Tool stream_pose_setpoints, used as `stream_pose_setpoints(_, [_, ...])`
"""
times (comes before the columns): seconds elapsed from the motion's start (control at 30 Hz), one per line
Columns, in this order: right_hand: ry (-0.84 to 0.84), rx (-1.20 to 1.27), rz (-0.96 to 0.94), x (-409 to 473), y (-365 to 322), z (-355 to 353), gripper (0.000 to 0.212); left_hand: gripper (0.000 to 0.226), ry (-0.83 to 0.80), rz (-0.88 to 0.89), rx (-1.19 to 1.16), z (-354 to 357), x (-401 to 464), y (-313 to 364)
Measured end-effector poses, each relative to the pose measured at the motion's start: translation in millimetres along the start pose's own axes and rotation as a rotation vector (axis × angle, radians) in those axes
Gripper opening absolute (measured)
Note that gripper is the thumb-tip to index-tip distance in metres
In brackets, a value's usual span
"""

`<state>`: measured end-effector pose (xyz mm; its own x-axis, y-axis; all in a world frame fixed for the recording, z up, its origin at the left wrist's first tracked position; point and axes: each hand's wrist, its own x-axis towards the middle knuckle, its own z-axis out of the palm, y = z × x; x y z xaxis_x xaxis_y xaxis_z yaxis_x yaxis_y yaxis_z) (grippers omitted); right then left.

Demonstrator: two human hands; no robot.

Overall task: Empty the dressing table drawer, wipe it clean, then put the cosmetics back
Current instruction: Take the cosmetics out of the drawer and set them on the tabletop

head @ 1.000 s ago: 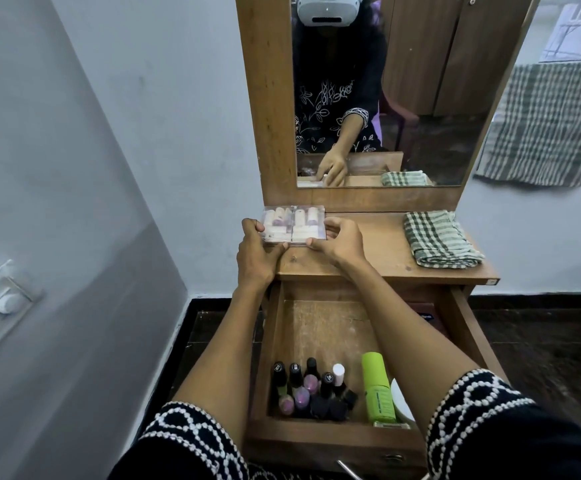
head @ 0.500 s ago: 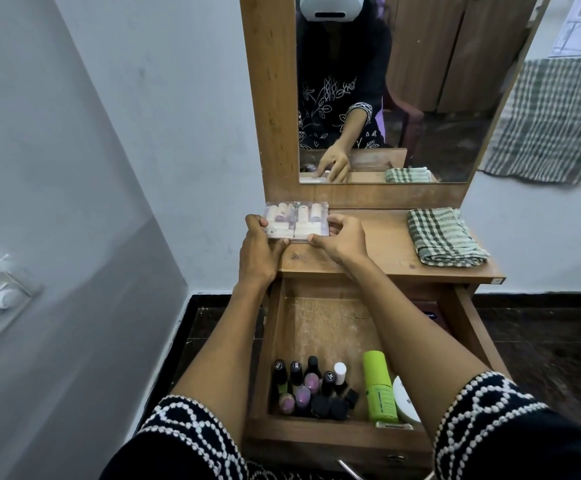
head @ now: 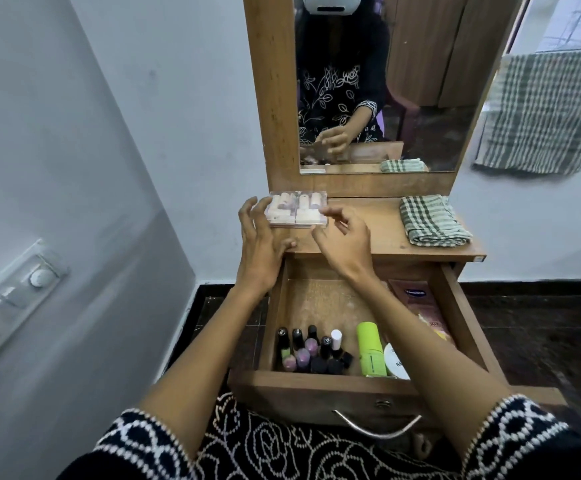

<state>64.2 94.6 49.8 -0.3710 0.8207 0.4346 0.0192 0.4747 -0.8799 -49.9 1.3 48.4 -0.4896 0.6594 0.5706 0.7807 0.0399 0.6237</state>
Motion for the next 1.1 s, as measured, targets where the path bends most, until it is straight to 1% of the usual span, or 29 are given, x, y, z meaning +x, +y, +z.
stream_pose_setpoints(0.07, [-0.100, -0.026, -0.042, -17.2, -7.5, -4.6, 0.025, 0.075, -0.152, -0.017, 0.051, -10.7, -9.7, 5.5])
stream_pose_setpoints(0.13, [-0.264, -0.061, -0.083, -35.0, -11.7, -9.3, 0.023, 0.075, -0.359, -0.097, 0.102, -22.9, -20.6, 10.9])
stream_pose_setpoints(0.2, [-0.415, -0.119, -0.091, -49.9, -14.9, -13.8, 0.017, 0.070, -0.532, -0.155, 0.162, -33.3, -31.5, 16.0])
stream_pose_setpoints(0.27, [-0.542, -0.232, -0.105, -60.7, -17.6, -17.3, 0.015, 0.061, -0.661, -0.177, 0.251, -40.7, -42.6, 19.7])
stream_pose_setpoints(0.33, [-0.670, -0.319, -0.097, -67.8, -19.1, -19.7, 0.015, 0.052, -0.743, -0.182, 0.314, -46.0, -52.1, 23.1])
stream_pose_setpoints(0.4, [-0.766, -0.400, -0.077, -72.8, -19.9, -20.3, 0.017, 0.041, -0.770, -0.184, 0.335, -48.7, -60.2, 26.9])
stream_pose_setpoints(0.47, [-0.816, -0.455, -0.063, -78.3, -20.7, -19.8, 0.022, 0.032, -0.753, -0.171, 0.373, -49.2, -68.1, 30.5])
stream_pose_setpoints(0.57, [-0.854, -0.511, -0.026, -84.0, -20.5, -16.7, 0.029, 0.028, -0.732, -0.175, 0.457, -46.5, -76.2, 31.5])
stream_pose_setpoints(0.73, [-0.876, -0.536, 0.037, -89.3, -19.3, -12.6, 0.028, 0.021, -0.760, -0.133, 0.633, -41.4, -80.0, 32.6])
stream_pose_setpoints(0.83, [-0.869, -0.542, 0.044, -90.8, -19.1, -10.6, 0.031, 0.022, -0.744, -0.112, 0.685, -39.9, -78.1, 32.5])
stream_pose_setpoints(1.0, [-0.835, -0.578, 0.017, -91.7, -18.4, -9.7, 0.026, 0.033, -0.740, -0.108, 0.738, -40.2, -77.5, 30.8])
stream_pose_setpoints(1.1, [-0.832, -0.573, 0.025, -92.5, -17.1, -8.8, 0.023, 0.034, -0.735, -0.112, 0.728, -39.8, -78.1, 29.6])
